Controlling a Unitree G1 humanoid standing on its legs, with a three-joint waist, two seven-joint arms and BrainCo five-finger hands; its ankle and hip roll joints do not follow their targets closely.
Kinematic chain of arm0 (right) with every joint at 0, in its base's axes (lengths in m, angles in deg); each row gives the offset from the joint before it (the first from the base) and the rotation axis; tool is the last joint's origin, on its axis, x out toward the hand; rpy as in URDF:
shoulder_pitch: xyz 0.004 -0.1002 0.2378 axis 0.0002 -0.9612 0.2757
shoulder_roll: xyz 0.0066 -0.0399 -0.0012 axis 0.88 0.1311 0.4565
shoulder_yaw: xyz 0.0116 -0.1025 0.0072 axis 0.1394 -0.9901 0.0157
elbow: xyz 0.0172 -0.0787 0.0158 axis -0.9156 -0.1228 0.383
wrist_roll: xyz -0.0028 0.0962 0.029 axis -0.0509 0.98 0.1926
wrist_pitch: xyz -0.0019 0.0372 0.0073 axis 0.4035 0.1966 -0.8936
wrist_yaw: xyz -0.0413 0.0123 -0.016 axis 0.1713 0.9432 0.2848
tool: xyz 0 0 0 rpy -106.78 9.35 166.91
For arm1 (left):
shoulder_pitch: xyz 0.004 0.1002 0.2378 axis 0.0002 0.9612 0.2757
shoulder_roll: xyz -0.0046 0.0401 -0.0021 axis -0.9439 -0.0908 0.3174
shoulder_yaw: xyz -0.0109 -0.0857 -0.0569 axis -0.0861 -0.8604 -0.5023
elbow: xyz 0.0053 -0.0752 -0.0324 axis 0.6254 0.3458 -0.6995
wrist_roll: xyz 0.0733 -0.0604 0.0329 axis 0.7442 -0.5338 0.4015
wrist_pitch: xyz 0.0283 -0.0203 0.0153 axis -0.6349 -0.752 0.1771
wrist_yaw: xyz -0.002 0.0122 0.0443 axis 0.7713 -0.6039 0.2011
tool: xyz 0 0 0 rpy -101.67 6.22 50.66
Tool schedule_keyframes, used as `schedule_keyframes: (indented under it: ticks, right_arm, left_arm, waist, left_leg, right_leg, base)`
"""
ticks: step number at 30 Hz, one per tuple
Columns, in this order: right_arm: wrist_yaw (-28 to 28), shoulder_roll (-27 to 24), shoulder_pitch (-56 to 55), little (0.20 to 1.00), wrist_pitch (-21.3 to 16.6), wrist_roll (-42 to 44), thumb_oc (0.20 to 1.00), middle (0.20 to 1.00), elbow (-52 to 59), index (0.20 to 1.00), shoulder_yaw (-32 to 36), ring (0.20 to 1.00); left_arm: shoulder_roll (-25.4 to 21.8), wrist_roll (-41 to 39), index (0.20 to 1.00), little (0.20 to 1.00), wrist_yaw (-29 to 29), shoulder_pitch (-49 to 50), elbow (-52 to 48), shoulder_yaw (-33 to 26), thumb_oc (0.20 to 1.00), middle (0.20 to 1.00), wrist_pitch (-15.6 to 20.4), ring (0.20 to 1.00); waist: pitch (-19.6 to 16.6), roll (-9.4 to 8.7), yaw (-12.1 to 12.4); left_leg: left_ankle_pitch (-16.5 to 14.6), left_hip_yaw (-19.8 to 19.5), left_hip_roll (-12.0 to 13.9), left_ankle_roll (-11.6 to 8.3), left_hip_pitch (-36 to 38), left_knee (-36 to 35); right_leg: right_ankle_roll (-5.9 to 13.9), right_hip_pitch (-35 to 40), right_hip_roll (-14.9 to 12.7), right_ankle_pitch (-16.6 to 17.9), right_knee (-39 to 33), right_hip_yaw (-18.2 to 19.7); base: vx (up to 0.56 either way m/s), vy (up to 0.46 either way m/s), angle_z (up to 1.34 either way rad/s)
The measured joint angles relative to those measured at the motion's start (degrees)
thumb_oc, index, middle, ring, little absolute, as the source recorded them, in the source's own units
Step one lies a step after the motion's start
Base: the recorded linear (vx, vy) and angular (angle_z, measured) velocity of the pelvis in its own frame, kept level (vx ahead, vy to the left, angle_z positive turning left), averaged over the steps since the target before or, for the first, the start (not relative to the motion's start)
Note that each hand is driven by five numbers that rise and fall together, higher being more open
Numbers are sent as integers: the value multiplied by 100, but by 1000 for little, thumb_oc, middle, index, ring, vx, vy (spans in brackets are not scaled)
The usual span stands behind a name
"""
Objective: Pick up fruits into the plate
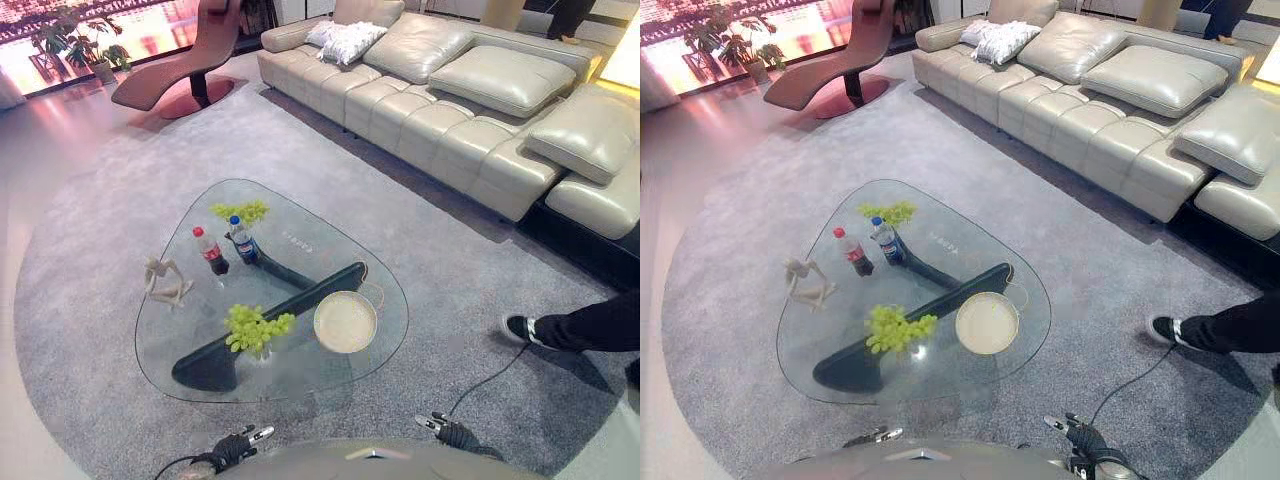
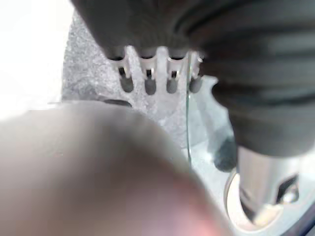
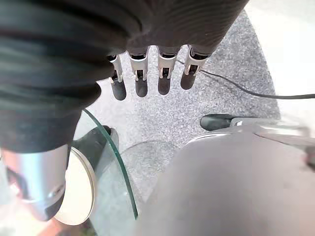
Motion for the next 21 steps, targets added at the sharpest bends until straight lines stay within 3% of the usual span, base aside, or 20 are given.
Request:
schedule_keyframes:
  ticks: [9,21]
  right_arm:
    - [-29,5,1,1000,40,2,1000,1000,-31,1000,0,1000]
    - [-121,10,-12,1000,33,4,1000,1000,-100,1000,-2,1000]
  left_arm:
    - [-3,172,1000,1000,-184,-3,78,-33,1000,1000,158,1000]
    - [-7,639,1000,1000,-922,-7,143,-42,1000,1000,115,1000]
  waist:
    - [-3,-86,3]
    - [5,-129,-3]
  left_leg:
    - [1,0,2,-1,-2,0]
    - [-2,6,0,-2,-36,0]
  right_leg:
    - [0,3,-1,0,1,-15]
    - [1,-22,-3,-1,0,-9]
  base:
    - [3,-21,-7]
    - [9,2,0]
